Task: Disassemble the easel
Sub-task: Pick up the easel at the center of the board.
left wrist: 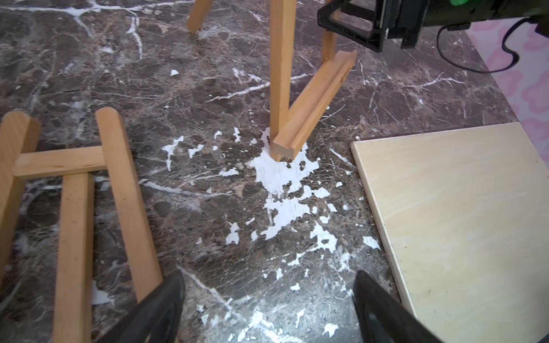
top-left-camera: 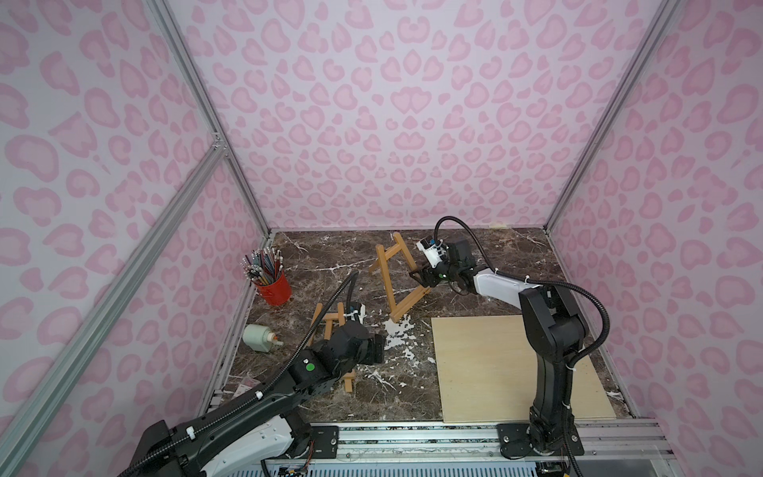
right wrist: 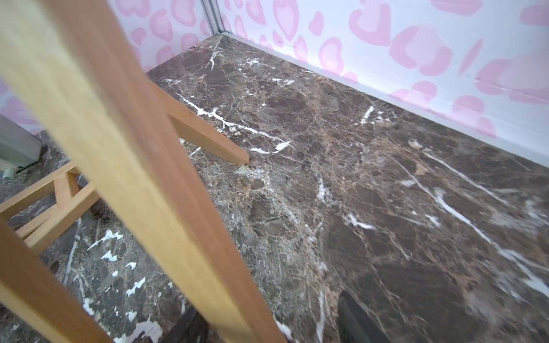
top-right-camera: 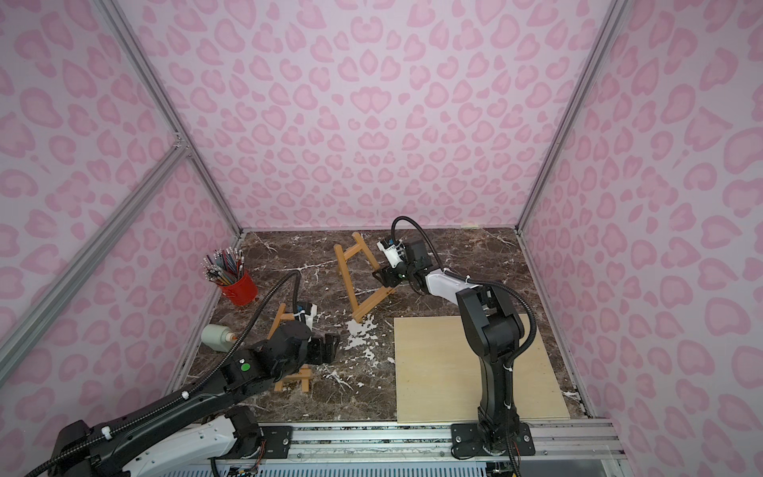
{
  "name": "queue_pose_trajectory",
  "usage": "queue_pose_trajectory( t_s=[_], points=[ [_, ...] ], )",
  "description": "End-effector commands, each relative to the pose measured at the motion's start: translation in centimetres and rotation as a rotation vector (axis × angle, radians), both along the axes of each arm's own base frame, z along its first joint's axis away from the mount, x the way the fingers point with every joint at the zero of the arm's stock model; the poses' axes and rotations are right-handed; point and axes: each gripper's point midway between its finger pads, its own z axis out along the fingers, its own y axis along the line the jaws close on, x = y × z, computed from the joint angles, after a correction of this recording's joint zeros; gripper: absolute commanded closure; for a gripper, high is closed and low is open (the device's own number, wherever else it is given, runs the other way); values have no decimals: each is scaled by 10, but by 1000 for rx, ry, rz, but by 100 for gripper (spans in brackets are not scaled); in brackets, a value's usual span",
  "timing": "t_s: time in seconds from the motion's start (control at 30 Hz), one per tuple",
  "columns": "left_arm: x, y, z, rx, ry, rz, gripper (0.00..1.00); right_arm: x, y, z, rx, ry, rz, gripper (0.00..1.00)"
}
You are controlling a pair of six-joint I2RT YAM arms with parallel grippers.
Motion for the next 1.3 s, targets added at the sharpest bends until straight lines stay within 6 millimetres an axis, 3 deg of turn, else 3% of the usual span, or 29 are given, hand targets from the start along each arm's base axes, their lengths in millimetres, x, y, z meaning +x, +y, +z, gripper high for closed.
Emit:
queue_pose_trajectory(
  t_s=[0.0, 0.13, 0.4, 0.5, 0.63, 0.83, 1.0, 1.17, 1.27],
  points=[
    [1, 7, 0, 7, 0, -6, 10, -6, 15, -2, 34, -15, 82, 36],
    [4, 13, 3, 8, -1, 6, 10, -1, 22, 5, 54, -31, 93, 45],
    [13, 21, 9, -2, -5, 24, 10, -2, 23, 15, 44, -77, 90, 81],
    [17, 26, 9, -10, 0, 40, 10, -9, 21, 12, 29, -78, 91, 87],
    [24, 34, 13, -26, 0, 72, 10, -15, 19, 29, 25, -113, 83, 95],
    [43, 47, 23, -62, 16, 111, 9, -39, 18, 63, 38, -151, 84, 100],
    [66, 52, 36, -140, 15, 105, 10, -69, 12, 78, 40, -128, 91, 100],
    [89, 42, 44, -229, 20, 50, 18, -105, 8, 87, 58, -104, 115, 100],
    [99, 31, 44, -281, 28, -3, 28, -124, 6, 92, 81, -90, 127, 100]
  ],
)
